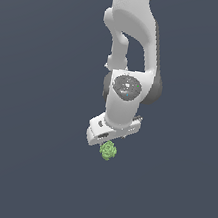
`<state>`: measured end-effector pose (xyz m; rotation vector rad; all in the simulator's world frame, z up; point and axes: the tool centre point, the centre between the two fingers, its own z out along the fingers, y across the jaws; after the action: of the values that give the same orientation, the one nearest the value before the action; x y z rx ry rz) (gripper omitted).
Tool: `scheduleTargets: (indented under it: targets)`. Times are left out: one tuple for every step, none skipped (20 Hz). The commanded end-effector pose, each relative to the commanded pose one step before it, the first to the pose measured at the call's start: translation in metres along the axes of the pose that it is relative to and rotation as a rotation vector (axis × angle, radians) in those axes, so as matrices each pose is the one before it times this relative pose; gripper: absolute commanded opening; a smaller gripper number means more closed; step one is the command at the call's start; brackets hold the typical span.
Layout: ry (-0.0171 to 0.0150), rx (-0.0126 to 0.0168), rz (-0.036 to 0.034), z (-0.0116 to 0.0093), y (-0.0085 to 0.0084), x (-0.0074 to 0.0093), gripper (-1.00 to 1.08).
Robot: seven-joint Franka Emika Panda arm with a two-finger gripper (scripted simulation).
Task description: Pick up the object and move it to a goal position.
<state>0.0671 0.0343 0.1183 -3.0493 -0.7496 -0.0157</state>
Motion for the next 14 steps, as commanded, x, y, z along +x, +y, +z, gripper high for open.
scheduleTargets:
  targets:
    - [-0.00307, 0.00001, -0.05010, 0.00869, 0.00424, 0.00371, 1.00]
    - [-0.00115, 0.00018, -0.01593, 0.00297, 0.00143, 0.00100, 1.00]
    - [-0.00103, 0.00020, -0.01451, 0.00272, 0.00132, 0.00087, 1.00]
    - [-0.00092, 0.00020, -0.01310, 0.00247, 0.00120, 0.00075, 1.00]
    - [-0.00081, 0.00020, -0.01171, 0.00222, 0.00108, 0.00064, 1.00]
    - [-0.00071, 0.00019, -0.01031, 0.00197, 0.00096, 0.00054, 1.00]
    - [-0.00060, 0.00018, -0.00893, 0.00171, 0.00084, 0.00045, 1.00]
    - [-0.00051, 0.00016, -0.00755, 0.00145, 0.00071, 0.00037, 1.00]
    - [-0.00041, 0.00014, -0.00620, 0.00119, 0.00056, 0.00031, 1.00]
    - [-0.00032, 0.00011, -0.00477, 0.00093, 0.00047, 0.00021, 1.00]
    - [-0.00023, 0.00008, -0.00344, 0.00066, 0.00031, 0.00016, 1.00]
    - [-0.00014, 0.00005, -0.00207, 0.00040, 0.00019, 0.00010, 1.00]
    - [-0.00005, 0.00002, -0.00069, 0.00013, 0.00006, 0.00003, 1.00]
    - [-0.00031, 0.00027, 0.00467, -0.00042, -0.00036, -0.00047, 1.00]
